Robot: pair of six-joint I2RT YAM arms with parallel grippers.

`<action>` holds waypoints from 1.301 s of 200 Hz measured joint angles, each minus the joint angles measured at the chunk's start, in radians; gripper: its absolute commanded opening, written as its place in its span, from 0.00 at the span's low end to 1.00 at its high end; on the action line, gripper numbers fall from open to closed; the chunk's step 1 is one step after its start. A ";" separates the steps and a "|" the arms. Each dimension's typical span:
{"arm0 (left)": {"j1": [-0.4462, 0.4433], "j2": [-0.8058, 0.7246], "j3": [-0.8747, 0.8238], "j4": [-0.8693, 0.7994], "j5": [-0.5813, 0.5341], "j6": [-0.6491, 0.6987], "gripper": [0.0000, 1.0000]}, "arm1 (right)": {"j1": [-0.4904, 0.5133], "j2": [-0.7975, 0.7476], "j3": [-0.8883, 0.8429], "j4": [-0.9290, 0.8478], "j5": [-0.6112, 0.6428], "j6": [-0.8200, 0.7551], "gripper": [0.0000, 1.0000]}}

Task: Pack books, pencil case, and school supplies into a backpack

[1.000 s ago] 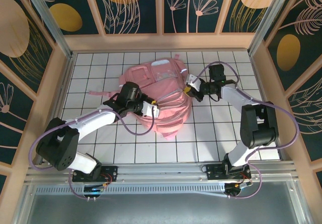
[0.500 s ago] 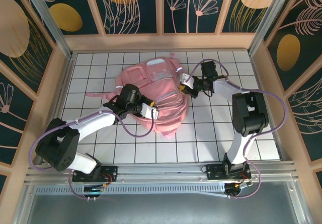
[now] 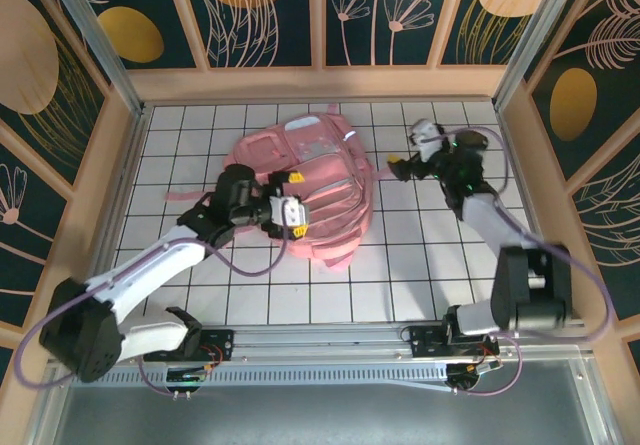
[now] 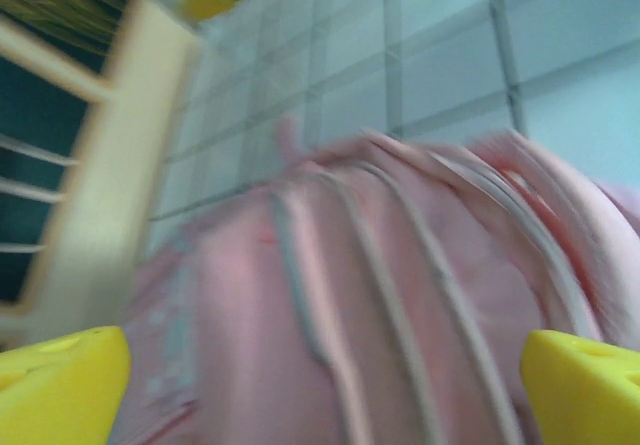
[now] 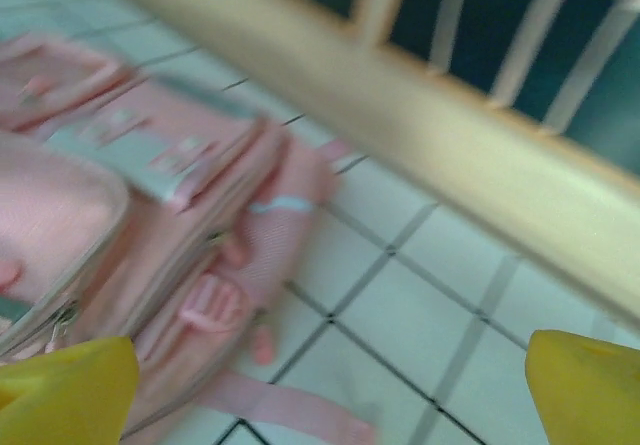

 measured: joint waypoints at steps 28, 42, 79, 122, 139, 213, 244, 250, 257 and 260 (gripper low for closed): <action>0.180 -0.135 -0.080 0.213 -0.071 -0.311 0.99 | -0.013 -0.248 -0.201 0.156 0.242 0.237 0.99; 0.291 -0.170 -0.164 0.299 -0.155 -0.473 0.99 | -0.014 -0.320 -0.293 0.188 0.351 0.322 0.99; 0.486 -0.170 -0.390 0.425 -0.359 -0.763 0.99 | -0.014 -0.348 -0.550 0.318 0.503 0.430 0.99; 0.537 0.014 -0.536 0.648 -0.478 -0.869 0.99 | -0.014 -0.015 -0.690 0.703 0.533 0.439 0.99; 0.537 0.101 -0.550 0.776 -0.513 -0.879 0.99 | -0.014 0.143 -0.678 0.858 0.532 0.435 0.99; 0.541 0.367 -0.568 1.147 -0.547 -0.906 0.99 | -0.064 0.254 -0.570 0.963 0.589 0.481 0.99; 0.541 0.367 -0.566 1.194 -0.547 -0.913 0.99 | -0.065 0.254 -0.570 0.962 0.589 0.492 0.99; 0.541 0.367 -0.566 1.197 -0.548 -0.913 0.99 | -0.065 0.254 -0.570 0.962 0.590 0.492 0.99; 0.541 0.367 -0.566 1.198 -0.548 -0.914 0.99 | -0.064 0.254 -0.570 0.962 0.592 0.492 0.99; 0.541 0.367 -0.566 1.198 -0.549 -0.916 0.99 | -0.064 0.254 -0.570 0.962 0.592 0.492 0.99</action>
